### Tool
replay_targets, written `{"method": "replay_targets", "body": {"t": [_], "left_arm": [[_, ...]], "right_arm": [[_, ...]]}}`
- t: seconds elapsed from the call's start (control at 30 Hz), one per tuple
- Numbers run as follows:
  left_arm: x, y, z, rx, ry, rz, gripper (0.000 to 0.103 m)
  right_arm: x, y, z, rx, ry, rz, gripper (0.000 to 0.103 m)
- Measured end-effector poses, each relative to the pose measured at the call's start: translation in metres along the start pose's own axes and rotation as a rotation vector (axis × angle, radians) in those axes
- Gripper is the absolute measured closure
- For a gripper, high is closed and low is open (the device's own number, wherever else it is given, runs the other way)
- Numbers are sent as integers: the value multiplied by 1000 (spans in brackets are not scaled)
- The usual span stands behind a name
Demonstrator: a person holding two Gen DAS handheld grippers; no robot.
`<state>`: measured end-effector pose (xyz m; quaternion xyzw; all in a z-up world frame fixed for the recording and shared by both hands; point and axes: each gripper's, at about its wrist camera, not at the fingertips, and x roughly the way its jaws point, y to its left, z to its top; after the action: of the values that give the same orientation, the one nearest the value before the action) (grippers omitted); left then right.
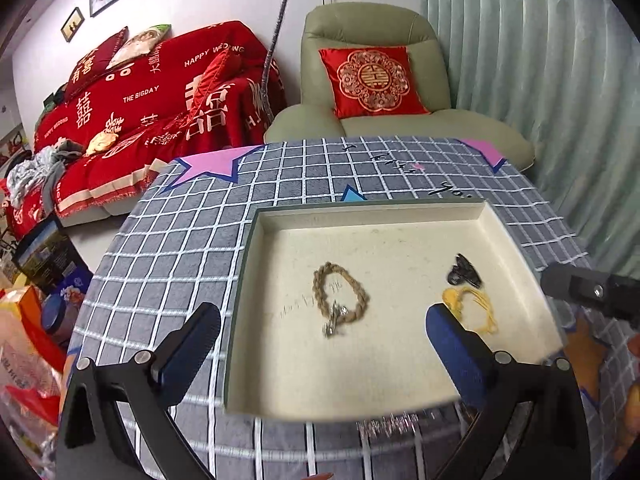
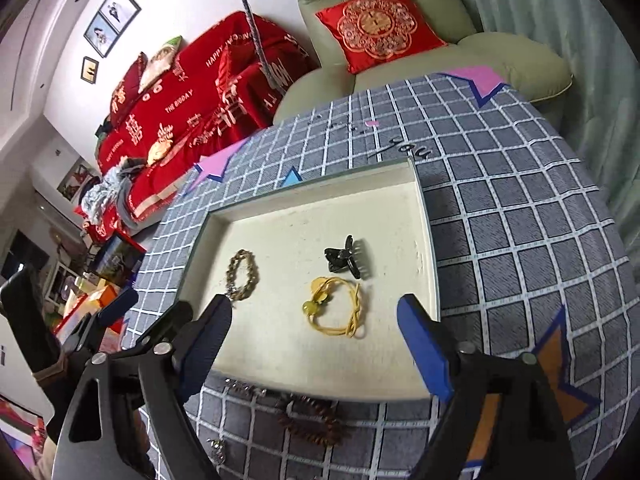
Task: Organize jewelry
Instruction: 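Withdraw both tools from the tray toward the remaining jewelry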
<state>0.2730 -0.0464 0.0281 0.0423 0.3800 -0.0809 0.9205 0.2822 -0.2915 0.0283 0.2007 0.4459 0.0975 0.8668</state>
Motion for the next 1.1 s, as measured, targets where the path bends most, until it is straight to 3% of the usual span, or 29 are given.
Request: {"method": "replay_targets", "body": {"t": [0.43,0.87,1.1], "left_arm": [[-75,11,-50,-49,-13,-21,0],[-98,1,-82,-23,17,-6,0],[-100,-2,-92,-16,36,-1,0]], "right_arm": [[-45,-3,-35,27,-48,-13,14],[-70,11,-65,-38,-83,-23,14],[-73,18,-75,-109,-24,-67,14]]}}
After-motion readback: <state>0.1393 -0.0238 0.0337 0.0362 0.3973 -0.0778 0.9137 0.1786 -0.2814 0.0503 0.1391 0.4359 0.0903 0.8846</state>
